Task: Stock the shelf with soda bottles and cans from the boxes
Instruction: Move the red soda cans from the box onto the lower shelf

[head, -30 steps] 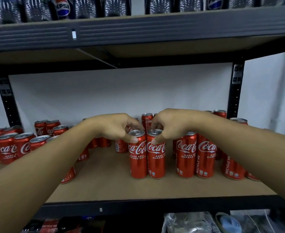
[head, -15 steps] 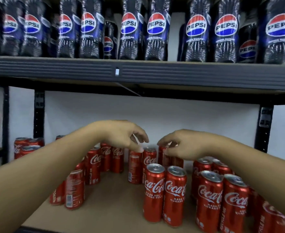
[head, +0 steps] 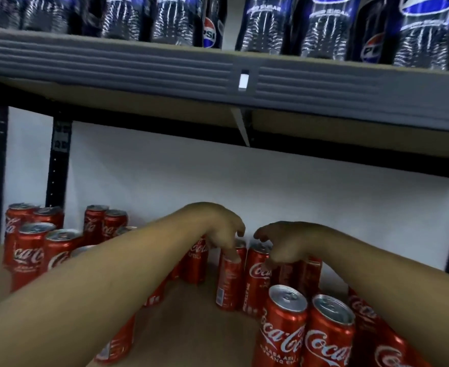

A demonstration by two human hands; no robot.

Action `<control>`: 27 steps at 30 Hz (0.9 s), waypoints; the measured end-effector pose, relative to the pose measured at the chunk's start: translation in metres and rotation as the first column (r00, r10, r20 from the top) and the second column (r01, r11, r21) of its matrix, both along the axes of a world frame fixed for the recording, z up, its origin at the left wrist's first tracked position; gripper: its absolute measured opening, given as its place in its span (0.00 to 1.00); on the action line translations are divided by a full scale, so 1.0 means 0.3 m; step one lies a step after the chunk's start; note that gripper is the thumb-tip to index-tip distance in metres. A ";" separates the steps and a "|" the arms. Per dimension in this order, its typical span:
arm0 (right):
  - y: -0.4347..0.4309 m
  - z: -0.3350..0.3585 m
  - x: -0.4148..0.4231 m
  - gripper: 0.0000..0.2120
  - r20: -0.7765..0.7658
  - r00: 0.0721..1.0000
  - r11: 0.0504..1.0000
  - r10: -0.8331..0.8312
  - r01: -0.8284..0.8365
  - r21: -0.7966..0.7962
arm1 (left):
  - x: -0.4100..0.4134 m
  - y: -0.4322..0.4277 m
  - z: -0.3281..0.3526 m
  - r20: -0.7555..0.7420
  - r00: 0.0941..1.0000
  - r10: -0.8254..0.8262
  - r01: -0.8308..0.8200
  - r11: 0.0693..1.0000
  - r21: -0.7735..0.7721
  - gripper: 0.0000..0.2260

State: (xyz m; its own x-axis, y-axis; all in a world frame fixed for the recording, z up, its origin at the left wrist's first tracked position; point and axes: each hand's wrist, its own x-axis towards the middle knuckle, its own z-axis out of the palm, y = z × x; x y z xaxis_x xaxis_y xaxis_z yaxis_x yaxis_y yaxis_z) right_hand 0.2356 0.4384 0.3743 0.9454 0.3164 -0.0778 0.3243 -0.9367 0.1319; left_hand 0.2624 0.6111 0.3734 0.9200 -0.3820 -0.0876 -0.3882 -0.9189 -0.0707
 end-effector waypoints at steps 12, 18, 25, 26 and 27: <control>-0.047 -0.012 -0.026 0.20 -0.004 1.000 0.998 0.024 -0.024 0.050 | -0.047 -0.027 -0.037 0.034 0.993 -0.109 0.113 0.982 -0.150 0.23; -0.166 -0.012 -0.111 0.16 0.000 1.000 1.000 -0.020 0.020 0.022 | -0.119 -0.153 -0.047 0.017 0.978 -0.206 0.205 0.956 -0.208 0.24; -0.272 -0.044 -0.121 0.20 0.049 0.999 0.999 -0.015 0.014 0.031 | -0.111 -0.216 -0.054 -0.047 0.978 -0.202 0.180 0.940 -0.288 0.28; -0.281 -0.052 -0.117 0.21 0.054 0.999 0.999 -0.010 0.008 0.031 | -0.109 -0.214 -0.051 -0.077 0.977 -0.198 0.163 0.932 -0.323 0.29; -0.288 -0.060 -0.112 0.22 0.059 0.998 0.999 -0.001 0.000 0.032 | -0.105 -0.211 -0.048 -0.102 0.976 -0.191 0.144 0.924 -0.355 0.29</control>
State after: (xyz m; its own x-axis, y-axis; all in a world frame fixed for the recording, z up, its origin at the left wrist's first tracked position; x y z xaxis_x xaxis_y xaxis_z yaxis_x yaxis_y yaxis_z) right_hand 0.2019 0.3521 0.3562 0.9482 0.3173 -0.0122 0.3164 -0.9409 0.1208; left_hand 0.2310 0.5477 0.3591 0.8290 -0.5578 -0.0398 -0.5225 -0.7979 0.3005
